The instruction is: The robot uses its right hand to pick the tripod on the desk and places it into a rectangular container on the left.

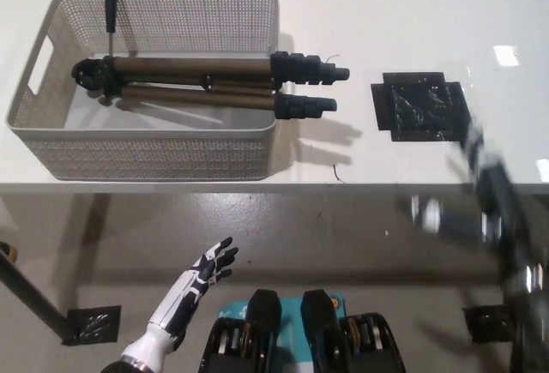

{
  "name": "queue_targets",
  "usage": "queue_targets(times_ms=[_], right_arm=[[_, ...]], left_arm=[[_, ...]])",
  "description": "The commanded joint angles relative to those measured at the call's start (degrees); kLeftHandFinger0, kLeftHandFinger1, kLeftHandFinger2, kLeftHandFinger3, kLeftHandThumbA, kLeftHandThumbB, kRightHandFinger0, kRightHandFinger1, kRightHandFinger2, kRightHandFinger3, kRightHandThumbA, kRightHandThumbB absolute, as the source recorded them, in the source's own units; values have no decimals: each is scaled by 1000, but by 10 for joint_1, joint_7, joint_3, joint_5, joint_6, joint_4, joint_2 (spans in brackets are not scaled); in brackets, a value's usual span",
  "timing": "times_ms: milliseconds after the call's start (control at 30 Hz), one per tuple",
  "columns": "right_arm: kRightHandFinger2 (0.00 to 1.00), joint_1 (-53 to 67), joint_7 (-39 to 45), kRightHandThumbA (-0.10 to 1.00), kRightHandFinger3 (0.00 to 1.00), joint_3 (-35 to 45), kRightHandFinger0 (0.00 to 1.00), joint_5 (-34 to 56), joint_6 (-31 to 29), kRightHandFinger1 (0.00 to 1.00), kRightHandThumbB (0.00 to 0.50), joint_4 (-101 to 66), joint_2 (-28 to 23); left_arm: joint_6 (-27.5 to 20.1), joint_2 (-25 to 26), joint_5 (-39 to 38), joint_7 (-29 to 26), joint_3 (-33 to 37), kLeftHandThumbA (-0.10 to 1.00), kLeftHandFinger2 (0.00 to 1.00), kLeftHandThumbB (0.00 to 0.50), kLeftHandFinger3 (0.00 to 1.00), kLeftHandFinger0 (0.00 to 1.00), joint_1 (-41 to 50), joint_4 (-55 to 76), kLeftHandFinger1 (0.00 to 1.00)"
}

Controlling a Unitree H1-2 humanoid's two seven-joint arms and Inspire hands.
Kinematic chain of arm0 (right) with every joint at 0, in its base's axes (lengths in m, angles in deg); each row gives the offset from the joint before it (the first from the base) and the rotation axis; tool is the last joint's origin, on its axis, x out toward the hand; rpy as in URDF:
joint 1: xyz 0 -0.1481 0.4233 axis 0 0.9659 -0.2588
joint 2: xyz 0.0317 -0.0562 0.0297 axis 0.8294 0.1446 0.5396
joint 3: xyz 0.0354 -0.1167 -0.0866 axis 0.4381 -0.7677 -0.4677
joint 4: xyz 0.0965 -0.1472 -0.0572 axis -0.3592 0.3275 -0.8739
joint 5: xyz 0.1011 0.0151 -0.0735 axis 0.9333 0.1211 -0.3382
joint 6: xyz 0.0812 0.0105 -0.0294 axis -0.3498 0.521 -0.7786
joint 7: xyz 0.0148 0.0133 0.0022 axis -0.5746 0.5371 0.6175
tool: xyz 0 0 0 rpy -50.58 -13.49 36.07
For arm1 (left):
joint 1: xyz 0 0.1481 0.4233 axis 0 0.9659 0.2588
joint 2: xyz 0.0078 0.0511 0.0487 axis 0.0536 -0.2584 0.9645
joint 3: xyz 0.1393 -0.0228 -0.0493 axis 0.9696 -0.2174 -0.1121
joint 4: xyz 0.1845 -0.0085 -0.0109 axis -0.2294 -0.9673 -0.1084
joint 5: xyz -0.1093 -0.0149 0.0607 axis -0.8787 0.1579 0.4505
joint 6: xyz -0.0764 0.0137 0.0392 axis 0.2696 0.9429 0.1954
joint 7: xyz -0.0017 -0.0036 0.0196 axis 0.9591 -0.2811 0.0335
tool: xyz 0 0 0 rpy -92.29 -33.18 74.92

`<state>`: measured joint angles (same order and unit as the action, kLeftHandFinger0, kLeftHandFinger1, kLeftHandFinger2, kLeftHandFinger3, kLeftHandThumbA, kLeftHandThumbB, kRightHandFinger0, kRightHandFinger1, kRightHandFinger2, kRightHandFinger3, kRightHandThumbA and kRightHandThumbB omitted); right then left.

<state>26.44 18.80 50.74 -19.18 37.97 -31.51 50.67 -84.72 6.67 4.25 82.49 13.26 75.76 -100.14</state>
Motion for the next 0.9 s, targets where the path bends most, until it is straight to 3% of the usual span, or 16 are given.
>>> queue_targets(times_ms=[0, 133, 233, 300, 400, 567, 867], right_arm=[[1000, 96, -22, 1000, 1000, -21, 1000, 60, -195, 1000, 307, -71, 34], [1000, 95, -7, 1000, 1000, -21, 1000, 64, -194, 1000, 287, 2, 26], [1000, 93, 18, 1000, 1000, -33, 1000, 94, -180, 1000, 230, 25, 27], [1000, 91, 16, 1000, 1000, -43, 1000, 79, -185, 1000, 218, 41, 26], [1000, 82, 11, 1000, 1000, -59, 1000, 48, -185, 1000, 293, 76, 18], [1000, 62, 21, 1000, 1000, -67, 1000, 77, -144, 1000, 246, 93, 7], [1000, 35, 32, 1000, 1000, -78, 1000, 85, -109, 1000, 275, 112, -12]], left_arm=[[-29, -4, -8, -12, -18, 1000, 1000, 500, 1000, 1000, -7, 29, 1000], [-29, -2, -9, -9, -17, 1000, 1000, 500, 1000, 1000, -7, 28, 1000], [-29, -2, -9, -8, -17, 1000, 1000, 500, 1000, 1000, -7, 29, 1000], [-29, -3, -10, -6, -18, 1000, 1000, 500, 1000, 1000, -10, 27, 1000], [-29, -3, -2, -9, -19, 1000, 1000, 500, 1000, 1000, -14, 23, 1000], [-29, -4, -4, -6, -25, 1000, 1000, 500, 1000, 1000, -22, 17, 1000], [-29, -5, 0, -11, -32, 1000, 1000, 500, 1000, 1000, -29, 14, 1000]])
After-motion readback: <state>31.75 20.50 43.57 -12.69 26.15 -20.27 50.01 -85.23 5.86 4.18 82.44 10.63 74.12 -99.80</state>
